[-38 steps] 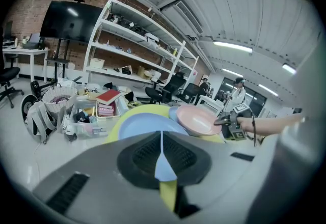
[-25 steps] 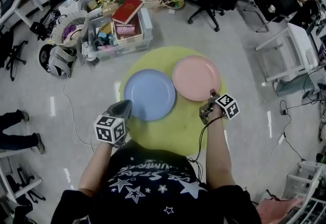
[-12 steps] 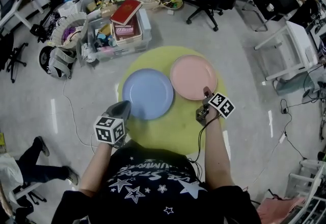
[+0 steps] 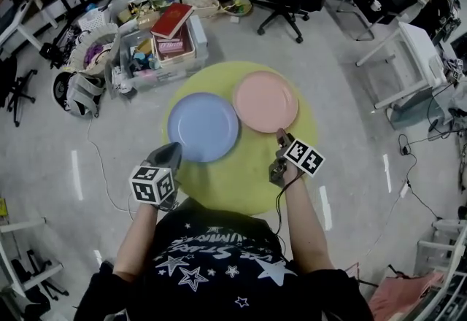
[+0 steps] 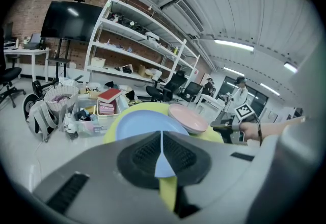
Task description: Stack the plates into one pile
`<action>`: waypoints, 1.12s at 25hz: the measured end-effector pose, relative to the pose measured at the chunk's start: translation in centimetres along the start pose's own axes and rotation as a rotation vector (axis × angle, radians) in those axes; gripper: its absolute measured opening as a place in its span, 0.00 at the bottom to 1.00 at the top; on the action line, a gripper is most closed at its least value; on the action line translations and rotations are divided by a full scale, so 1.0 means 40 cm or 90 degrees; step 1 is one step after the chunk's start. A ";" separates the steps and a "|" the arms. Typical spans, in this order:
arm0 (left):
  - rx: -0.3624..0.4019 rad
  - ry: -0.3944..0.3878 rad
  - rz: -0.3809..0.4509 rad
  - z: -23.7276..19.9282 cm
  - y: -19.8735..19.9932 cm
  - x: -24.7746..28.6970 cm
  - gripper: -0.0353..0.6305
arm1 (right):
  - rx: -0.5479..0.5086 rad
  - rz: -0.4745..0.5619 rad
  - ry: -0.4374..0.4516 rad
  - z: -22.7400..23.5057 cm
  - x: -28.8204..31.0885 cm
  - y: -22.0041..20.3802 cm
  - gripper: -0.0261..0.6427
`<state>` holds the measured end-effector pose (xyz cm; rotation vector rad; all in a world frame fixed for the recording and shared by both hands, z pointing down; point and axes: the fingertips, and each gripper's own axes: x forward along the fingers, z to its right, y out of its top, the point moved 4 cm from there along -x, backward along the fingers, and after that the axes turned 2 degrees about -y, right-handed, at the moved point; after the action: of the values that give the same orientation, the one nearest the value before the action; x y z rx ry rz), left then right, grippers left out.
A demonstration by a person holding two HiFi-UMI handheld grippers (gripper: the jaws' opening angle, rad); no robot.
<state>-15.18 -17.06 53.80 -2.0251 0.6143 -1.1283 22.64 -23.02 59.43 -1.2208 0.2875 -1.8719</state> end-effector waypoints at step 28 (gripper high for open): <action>-0.034 0.042 -0.002 0.005 -0.082 -0.071 0.09 | -0.182 -0.163 0.190 -0.257 -0.015 -0.251 0.06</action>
<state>-16.25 -12.99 54.84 -2.0413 0.6813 -1.1962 8.83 -19.03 59.94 -1.2044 0.6026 -2.3001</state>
